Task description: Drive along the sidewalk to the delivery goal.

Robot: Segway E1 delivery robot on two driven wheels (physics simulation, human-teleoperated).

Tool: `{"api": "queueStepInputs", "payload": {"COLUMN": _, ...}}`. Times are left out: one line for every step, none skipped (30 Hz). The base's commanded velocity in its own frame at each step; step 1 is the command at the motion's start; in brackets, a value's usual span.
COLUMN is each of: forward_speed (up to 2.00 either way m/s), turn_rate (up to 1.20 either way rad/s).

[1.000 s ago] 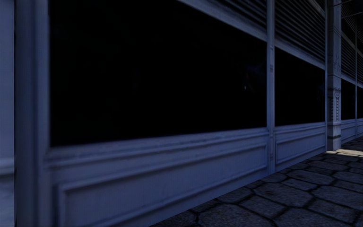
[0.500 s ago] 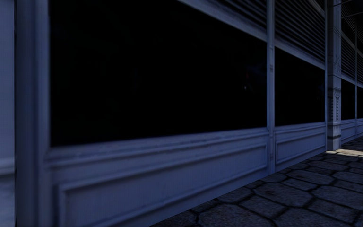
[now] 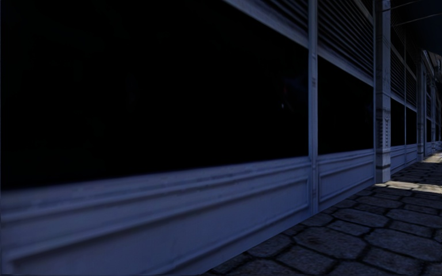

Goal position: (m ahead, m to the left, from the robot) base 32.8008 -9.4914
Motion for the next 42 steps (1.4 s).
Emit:
{"api": "queueStepInputs", "payload": {"forward_speed": 0.94, "turn_rate": -0.38}}
{"api": "queueStepInputs", "payload": {"forward_speed": 0.94, "turn_rate": -0.38}}
{"api": "queueStepInputs", "payload": {"forward_speed": 0.94, "turn_rate": -0.38}}
{"api": "queueStepInputs", "payload": {"forward_speed": 0.94, "turn_rate": -0.38}}
{"api": "queueStepInputs", "payload": {"forward_speed": 0.94, "turn_rate": -0.38}}
{"api": "queueStepInputs", "payload": {"forward_speed": 0.94, "turn_rate": -0.38}}
{"api": "queueStepInputs", "payload": {"forward_speed": 0.92, "turn_rate": -0.50}}
{"api": "queueStepInputs", "payload": {"forward_speed": 0.80, "turn_rate": -0.68}}
{"api": "queueStepInputs", "payload": {"forward_speed": 0.72, "turn_rate": -0.76}}
{"api": "queueStepInputs", "payload": {"forward_speed": 0.64, "turn_rate": -0.78}}
{"api": "queueStepInputs", "payload": {"forward_speed": 0.57, "turn_rate": -0.78}}
{"api": "queueStepInputs", "payload": {"forward_speed": 0.52, "turn_rate": -0.80}}
{"api": "queueStepInputs", "payload": {"forward_speed": 0.51, "turn_rate": -0.83}}
{"api": "queueStepInputs", "payload": {"forward_speed": 0.50, "turn_rate": -0.84}}
{"api": "queueStepInputs", "payload": {"forward_speed": 0.50, "turn_rate": -0.84}}
{"api": "queueStepInputs", "payload": {"forward_speed": 0.49, "turn_rate": -0.84}}
{"api": "queueStepInputs", "payload": {"forward_speed": 0.49, "turn_rate": -0.84}}
{"api": "queueStepInputs", "payload": {"forward_speed": 0.49, "turn_rate": -0.84}}
{"api": "queueStepInputs", "payload": {"forward_speed": 0.49, "turn_rate": -0.84}}
{"api": "queueStepInputs", "payload": {"forward_speed": 0.49, "turn_rate": -0.84}}
{"api": "queueStepInputs", "payload": {"forward_speed": 0.49, "turn_rate": -0.82}}
{"api": "queueStepInputs", "payload": {"forward_speed": 0.49, "turn_rate": -0.82}}
{"api": "queueStepInputs", "payload": {"forward_speed": 0.49, "turn_rate": -0.82}}
{"api": "queueStepInputs", "payload": {"forward_speed": 0.49, "turn_rate": -0.81}}
{"api": "queueStepInputs", "payload": {"forward_speed": 0.52, "turn_rate": -0.76}}
{"api": "queueStepInputs", "payload": {"forward_speed": 0.54, "turn_rate": -0.67}}
{"api": "queueStepInputs", "payload": {"forward_speed": 0.58, "turn_rate": -0.64}}
{"api": "queueStepInputs", "payload": {"forward_speed": 0.58, "turn_rate": -0.64}}
{"api": "queueStepInputs", "payload": {"forward_speed": 0.60, "turn_rate": -0.63}}
{"api": "queueStepInputs", "payload": {"forward_speed": 0.62, "turn_rate": -0.63}}
{"api": "queueStepInputs", "payload": {"forward_speed": 0.64, "turn_rate": -0.63}}
{"api": "queueStepInputs", "payload": {"forward_speed": 0.66, "turn_rate": -0.63}}
{"api": "queueStepInputs", "payload": {"forward_speed": 0.68, "turn_rate": -0.63}}
{"api": "queueStepInputs", "payload": {"forward_speed": 0.72, "turn_rate": -0.61}}
{"api": "queueStepInputs", "payload": {"forward_speed": 0.75, "turn_rate": -0.60}}
{"api": "queueStepInputs", "payload": {"forward_speed": 0.79, "turn_rate": -0.59}}
{"api": "queueStepInputs", "payload": {"forward_speed": 0.79, "turn_rate": -0.59}}
{"api": "queueStepInputs", "payload": {"forward_speed": 0.80, "turn_rate": -0.59}}
{"api": "queueStepInputs", "payload": {"forward_speed": 0.81, "turn_rate": -0.59}}
{"api": "queueStepInputs", "payload": {"forward_speed": 0.81, "turn_rate": -0.59}}
{"api": "queueStepInputs", "payload": {"forward_speed": 0.81, "turn_rate": -0.59}}
{"api": "queueStepInputs", "payload": {"forward_speed": 0.81, "turn_rate": -0.59}}
